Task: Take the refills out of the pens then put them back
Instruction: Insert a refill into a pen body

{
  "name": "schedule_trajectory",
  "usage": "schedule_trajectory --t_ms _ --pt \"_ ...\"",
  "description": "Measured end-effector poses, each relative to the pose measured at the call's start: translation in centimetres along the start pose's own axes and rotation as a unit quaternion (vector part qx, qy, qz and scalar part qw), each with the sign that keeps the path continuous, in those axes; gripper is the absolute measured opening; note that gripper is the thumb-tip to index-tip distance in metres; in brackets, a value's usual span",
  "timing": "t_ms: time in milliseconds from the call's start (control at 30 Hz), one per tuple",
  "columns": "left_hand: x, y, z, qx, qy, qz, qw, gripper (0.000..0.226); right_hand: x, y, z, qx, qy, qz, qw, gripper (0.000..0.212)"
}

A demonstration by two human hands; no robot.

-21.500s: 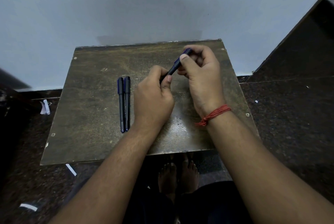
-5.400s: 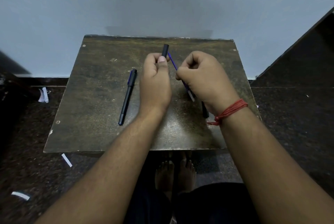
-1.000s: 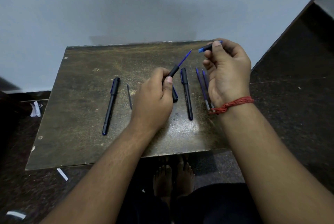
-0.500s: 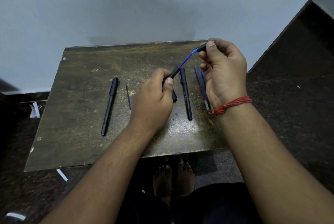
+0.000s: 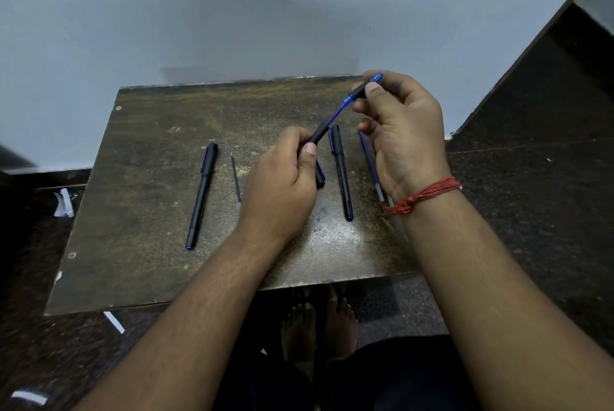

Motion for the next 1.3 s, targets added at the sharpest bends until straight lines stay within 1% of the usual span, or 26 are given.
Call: schedule_trajectory --t_ms 67,200,267,433,567,700,967,1033,1133,1233,1300 --pt "0.0 0.0 -0.1 -0.001 0.000 0.001 1.000 0.013 -0.2 -0.1 0.0 0.003 -0.023 0.011 1.000 0.015" --pt "0.0 0.0 -0.1 -0.002 -0.004 -0.004 1.000 0.013 -1.6 -0.5 -0.5 0.002 -0.081 0.071 0.994 0.017" --pt "0.1 0.0 0.1 0.002 -0.010 -0.012 1.000 0.010 -2.1 -0.7 -0.8 -0.006 -0.086 0.092 0.992 0.016" --pt "0.3 0.0 0.2 0.014 -0.020 -0.029 0.999 0.010 -2.4 -0.9 -1.1 -0.030 -0.080 0.113 0.990 0.010" --pt "0.4 0.0 0.1 0.008 -0.017 -0.038 0.999 0.011 -2.6 -0.9 -1.2 -0.028 -0.077 0.118 0.990 0.008" --pt "0.5 0.0 -0.1 -0.009 -0.007 -0.047 0.999 0.012 -2.6 -1.0 -1.3 -0.030 -0.065 0.105 0.992 0.002" --pt "0.6 0.0 -0.4 -0.019 -0.011 -0.047 0.999 0.012 -2.6 -1.4 -1.4 -0.024 -0.055 0.073 0.996 0.020" --pt "0.6 0.0 -0.5 -0.017 -0.011 -0.050 0.999 0.013 -2.7 -1.4 -1.4 -0.040 -0.026 0.076 0.996 0.019" --pt "0.7 0.0 -0.3 -0.007 -0.017 -0.052 0.998 0.015 -2.8 -1.5 -1.3 -0.051 0.027 0.095 0.994 0.010" --pt "0.7 0.0 -0.3 -0.007 -0.014 -0.057 0.998 0.015 -3.0 -1.6 -1.0 -0.040 0.032 0.119 0.992 0.014" --pt "0.7 0.0 -0.4 -0.013 -0.013 -0.059 0.998 0.014 -3.1 -1.6 -0.9 -0.041 0.023 0.114 0.992 0.010"
Point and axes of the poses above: each hand's wrist, its own y-axis towards the middle knuckle, its own x-axis out of the back of the hand, z = x × y, the point moved 7 cm from there along y, towards the middle knuckle, and after that the axes turned 4 degrees about -x, right-handed, at the moved point
